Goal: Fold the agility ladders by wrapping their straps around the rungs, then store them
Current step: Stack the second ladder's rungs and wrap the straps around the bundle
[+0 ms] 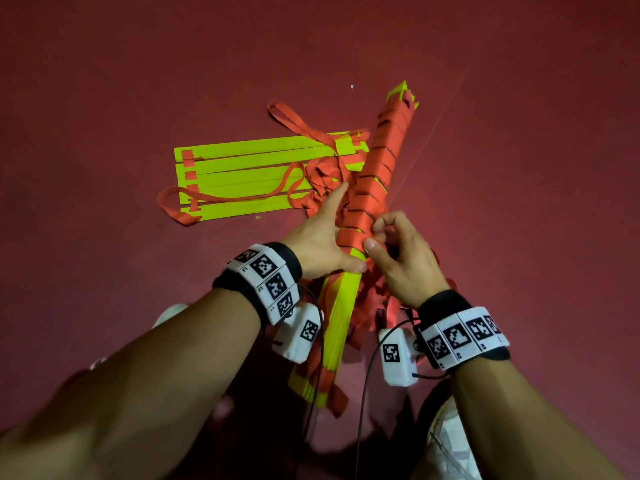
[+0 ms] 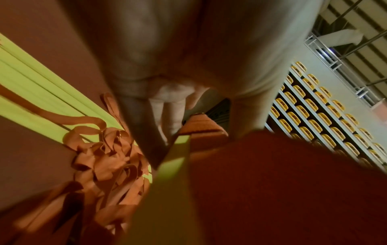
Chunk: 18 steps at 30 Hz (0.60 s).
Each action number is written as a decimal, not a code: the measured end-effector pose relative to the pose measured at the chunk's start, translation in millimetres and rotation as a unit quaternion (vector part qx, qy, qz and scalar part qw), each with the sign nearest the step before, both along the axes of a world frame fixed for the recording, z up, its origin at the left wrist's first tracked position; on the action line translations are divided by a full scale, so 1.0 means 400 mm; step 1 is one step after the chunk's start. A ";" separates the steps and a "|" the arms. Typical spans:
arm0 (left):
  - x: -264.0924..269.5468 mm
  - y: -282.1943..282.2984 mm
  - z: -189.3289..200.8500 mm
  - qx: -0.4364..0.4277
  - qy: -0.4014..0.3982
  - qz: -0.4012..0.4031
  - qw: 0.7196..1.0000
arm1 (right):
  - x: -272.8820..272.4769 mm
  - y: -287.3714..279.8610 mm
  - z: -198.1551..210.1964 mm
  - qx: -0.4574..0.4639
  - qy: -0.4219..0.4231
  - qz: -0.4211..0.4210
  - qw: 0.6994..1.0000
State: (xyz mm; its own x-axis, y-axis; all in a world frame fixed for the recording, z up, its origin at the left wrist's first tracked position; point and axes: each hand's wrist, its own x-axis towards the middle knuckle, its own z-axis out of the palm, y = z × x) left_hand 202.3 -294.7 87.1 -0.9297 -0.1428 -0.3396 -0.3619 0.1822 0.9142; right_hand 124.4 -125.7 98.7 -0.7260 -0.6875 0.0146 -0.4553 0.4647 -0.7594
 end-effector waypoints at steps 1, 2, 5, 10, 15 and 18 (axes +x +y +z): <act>0.001 0.005 0.001 0.022 0.016 0.002 1.000 | -0.002 0.005 0.003 -0.012 -0.018 0.008 1.000; 0.002 0.009 0.007 0.050 0.032 0.004 0.998 | -0.005 0.008 0.007 -0.031 -0.042 0.016 0.999; -0.003 0.022 0.022 0.121 0.077 0.023 0.989 | -0.023 0.012 0.032 -0.074 -0.114 0.048 0.990; -0.006 0.016 0.040 0.201 0.088 0.040 0.975 | -0.030 0.009 0.070 -0.119 -0.184 0.096 0.971; 0.006 -0.008 0.056 0.238 0.063 0.019 0.969 | -0.037 0.005 0.075 -0.089 -0.130 0.094 0.983; 0.009 -0.005 0.066 0.238 0.050 0.033 0.969 | -0.036 0.003 0.078 -0.082 -0.128 0.080 0.985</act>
